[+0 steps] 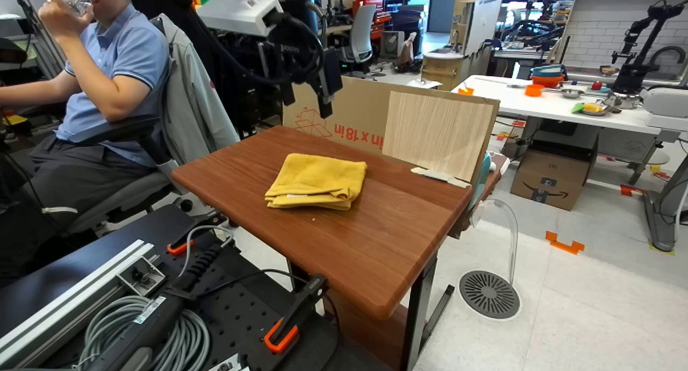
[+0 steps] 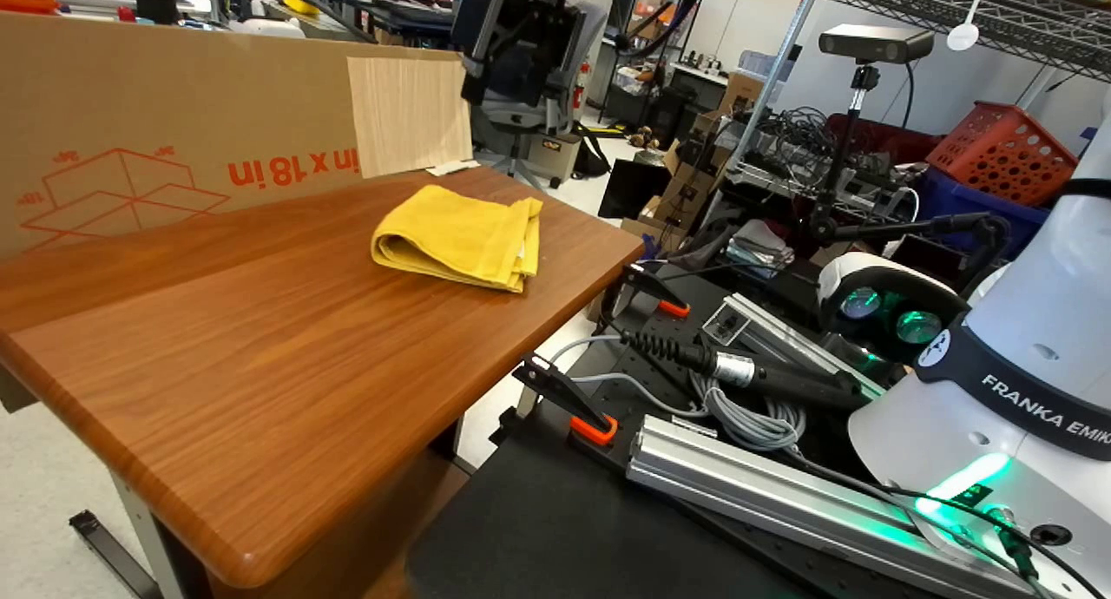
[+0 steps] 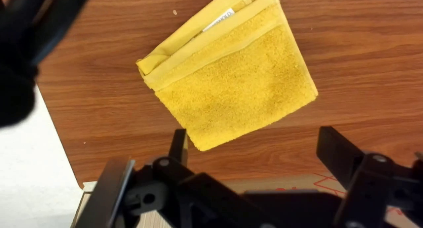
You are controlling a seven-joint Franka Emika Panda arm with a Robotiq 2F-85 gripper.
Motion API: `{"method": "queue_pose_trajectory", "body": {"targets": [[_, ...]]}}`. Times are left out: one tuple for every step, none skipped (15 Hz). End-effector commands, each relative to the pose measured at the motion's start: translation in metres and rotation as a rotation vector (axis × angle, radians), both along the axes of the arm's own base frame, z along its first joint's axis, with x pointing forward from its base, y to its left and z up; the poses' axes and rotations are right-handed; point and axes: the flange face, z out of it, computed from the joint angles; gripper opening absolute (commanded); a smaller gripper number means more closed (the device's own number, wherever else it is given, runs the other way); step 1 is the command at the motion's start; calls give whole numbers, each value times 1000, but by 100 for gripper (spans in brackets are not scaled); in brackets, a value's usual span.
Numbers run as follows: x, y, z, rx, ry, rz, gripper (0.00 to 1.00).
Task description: Use the towel to wipe the desk
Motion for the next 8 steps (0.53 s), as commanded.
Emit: {"method": "queue_pose_trajectory", "body": {"targets": [[25,16,-37,-81,15,-13,100],[28,21,-45,-103,28,-6,100],[31,23,-49,-130,37,-3,100],[30,24,-48,-146,38,11,100],[20,18,-48,-113,50,6,100],[21,19,-52,-116,56,6,100],[21,19,-53,-116,58,5,100],[21,18,-52,-116,58,4,100]]}}
